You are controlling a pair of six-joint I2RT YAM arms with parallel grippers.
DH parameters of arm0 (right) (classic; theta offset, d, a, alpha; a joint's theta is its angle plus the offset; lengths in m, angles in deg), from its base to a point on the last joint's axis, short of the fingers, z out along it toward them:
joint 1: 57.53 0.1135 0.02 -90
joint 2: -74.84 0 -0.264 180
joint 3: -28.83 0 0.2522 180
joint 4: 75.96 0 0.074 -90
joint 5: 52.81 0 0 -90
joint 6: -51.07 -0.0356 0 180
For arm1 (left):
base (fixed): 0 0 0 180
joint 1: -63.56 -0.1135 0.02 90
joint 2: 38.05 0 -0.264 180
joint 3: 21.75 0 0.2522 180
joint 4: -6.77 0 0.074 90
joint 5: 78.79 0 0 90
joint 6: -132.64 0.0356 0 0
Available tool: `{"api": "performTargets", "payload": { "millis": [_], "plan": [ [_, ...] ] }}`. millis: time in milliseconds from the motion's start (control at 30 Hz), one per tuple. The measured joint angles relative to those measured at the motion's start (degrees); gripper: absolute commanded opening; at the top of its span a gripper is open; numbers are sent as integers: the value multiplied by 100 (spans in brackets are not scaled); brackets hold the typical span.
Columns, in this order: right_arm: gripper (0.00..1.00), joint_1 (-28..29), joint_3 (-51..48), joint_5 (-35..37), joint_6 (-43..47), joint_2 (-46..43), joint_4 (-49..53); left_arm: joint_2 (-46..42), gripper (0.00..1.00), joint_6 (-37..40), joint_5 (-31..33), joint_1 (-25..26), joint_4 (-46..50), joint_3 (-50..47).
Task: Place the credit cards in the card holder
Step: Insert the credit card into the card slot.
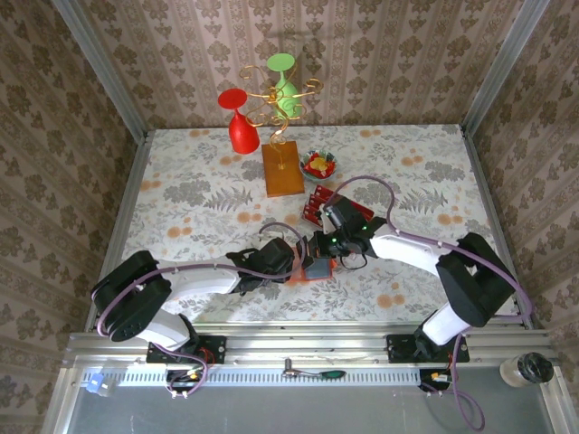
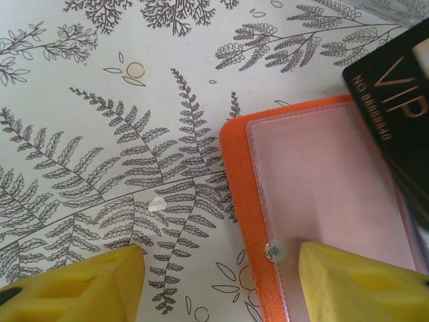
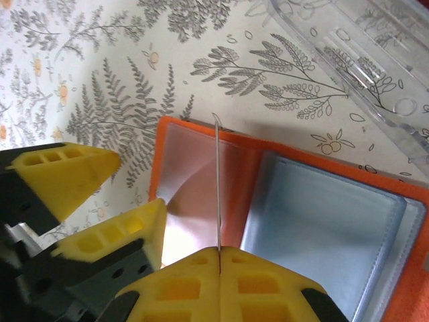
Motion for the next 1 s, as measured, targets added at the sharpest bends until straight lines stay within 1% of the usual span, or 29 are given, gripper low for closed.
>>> {"api": "performTargets", "payload": {
  "millis": [167,267,367,567,733,833,1000],
  "plan": [
    [0,-2,-186,-13,-66,160,-168,-63,66,0,17,0,90,0],
    [0,-2,-256,-15,-133,160,-286,-138,70,4,15,0,120,7],
    [0,0,-308,-15,-170,160,-380,-153,70,-2,15,0,122,17],
    [0,-2,-387,-17,-275,160,-492,-105,71,-11,15,31,120,28],
    [0,-2,-400,-79,-319,153,-560,122,70,-46,11,74,118,28],
    [0,-2,-404,-98,-321,105,-570,203,68,-50,39,74,116,28],
    [0,-26,-544,-55,-393,-376,-527,205,66,-133,87,76,125,28]
  ]
}}
